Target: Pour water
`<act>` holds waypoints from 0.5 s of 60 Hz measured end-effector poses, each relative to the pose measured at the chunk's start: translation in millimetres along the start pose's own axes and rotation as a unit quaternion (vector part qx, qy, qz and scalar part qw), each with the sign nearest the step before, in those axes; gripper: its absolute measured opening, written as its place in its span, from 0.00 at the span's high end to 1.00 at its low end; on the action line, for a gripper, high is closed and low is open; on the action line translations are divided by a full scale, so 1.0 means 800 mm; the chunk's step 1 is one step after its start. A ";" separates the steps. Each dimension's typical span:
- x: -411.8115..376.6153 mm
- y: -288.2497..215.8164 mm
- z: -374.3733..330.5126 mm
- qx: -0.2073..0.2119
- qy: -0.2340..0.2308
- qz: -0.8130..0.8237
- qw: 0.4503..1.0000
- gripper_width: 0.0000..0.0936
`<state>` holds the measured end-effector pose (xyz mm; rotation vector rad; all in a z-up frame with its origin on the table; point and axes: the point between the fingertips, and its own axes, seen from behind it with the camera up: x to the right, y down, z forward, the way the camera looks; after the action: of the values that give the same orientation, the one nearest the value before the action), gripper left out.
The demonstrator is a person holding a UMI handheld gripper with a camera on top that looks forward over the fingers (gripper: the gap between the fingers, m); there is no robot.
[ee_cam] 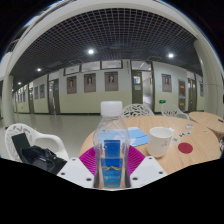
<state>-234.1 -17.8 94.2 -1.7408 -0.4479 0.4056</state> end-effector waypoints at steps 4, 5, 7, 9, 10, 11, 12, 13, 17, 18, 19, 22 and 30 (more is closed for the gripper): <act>-0.010 -0.002 0.004 -0.001 -0.019 0.027 0.999 0.66; -0.010 -0.007 0.000 -0.003 -0.025 0.042 0.999 0.66; -0.012 -0.010 0.002 -0.009 -0.035 0.071 0.997 0.66; -0.016 -0.019 0.006 -0.011 -0.046 0.101 0.994 0.66; -0.021 -0.025 0.012 -0.006 -0.050 0.121 0.991 0.66; -0.021 -0.034 0.014 0.001 -0.061 0.144 0.988 0.66; -0.017 -0.041 0.018 0.008 -0.070 0.166 0.984 0.66; -0.016 -0.049 0.021 0.012 -0.075 0.190 0.979 0.66; -0.015 -0.086 0.034 0.026 -0.087 0.293 0.952 0.66; -0.008 -0.091 0.038 0.029 -0.097 0.320 0.942 0.66; -0.012 -0.102 0.040 0.035 -0.104 0.350 0.930 0.66; -0.003 -0.122 0.050 0.043 -0.130 0.438 0.888 0.66; 0.033 -0.146 0.066 0.066 -0.128 0.614 0.776 0.65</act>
<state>-246.7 62.9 196.3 -1.6299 0.6263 1.5708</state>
